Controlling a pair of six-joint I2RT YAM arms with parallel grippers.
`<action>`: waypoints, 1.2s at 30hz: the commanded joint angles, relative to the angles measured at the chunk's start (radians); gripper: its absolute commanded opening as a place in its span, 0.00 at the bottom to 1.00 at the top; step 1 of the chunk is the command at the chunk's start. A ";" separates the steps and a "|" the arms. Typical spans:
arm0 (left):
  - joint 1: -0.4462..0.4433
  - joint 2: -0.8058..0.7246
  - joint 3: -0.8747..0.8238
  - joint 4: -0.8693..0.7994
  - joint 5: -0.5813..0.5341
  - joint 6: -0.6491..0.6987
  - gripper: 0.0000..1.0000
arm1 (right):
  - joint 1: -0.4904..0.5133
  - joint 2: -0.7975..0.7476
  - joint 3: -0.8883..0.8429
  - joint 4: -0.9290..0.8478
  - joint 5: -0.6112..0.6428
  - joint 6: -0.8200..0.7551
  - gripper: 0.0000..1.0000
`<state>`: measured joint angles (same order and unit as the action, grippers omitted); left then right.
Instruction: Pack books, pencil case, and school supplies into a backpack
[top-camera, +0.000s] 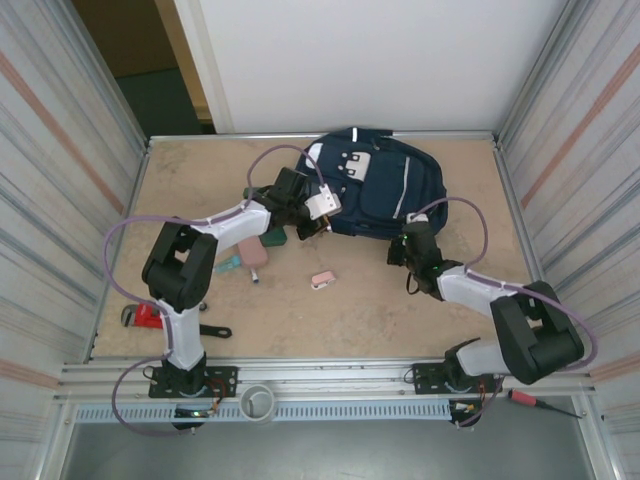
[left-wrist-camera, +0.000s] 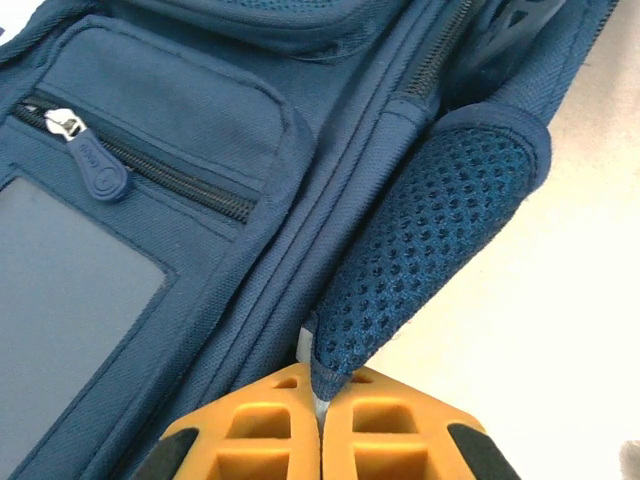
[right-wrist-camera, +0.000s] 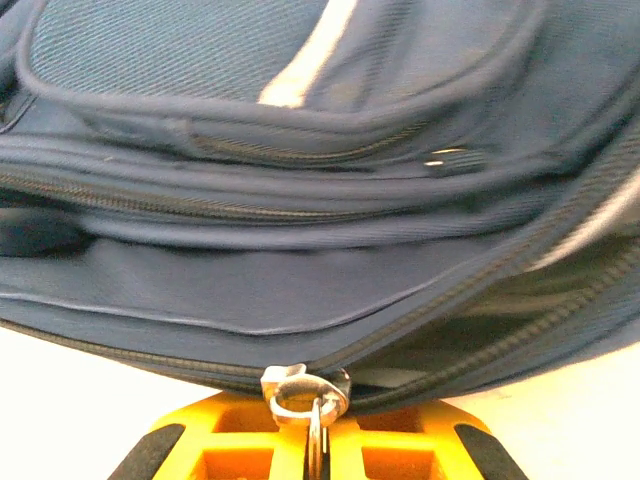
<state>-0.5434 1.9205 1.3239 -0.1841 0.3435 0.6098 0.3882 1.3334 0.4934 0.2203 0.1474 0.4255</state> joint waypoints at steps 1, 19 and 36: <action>0.049 -0.055 -0.017 0.064 -0.111 0.002 0.01 | -0.051 -0.064 -0.010 -0.153 -0.088 0.072 0.00; -0.178 -0.129 -0.121 0.181 -0.067 0.224 0.63 | -0.001 -0.053 0.164 -0.204 -0.480 0.003 0.00; -0.102 -0.072 -0.104 0.218 -0.049 0.223 0.05 | -0.123 -0.069 0.144 -0.415 -0.394 0.081 0.00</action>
<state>-0.7181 1.9045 1.2472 -0.0002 0.2955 0.8486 0.3077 1.2903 0.6323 -0.0734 -0.3286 0.4637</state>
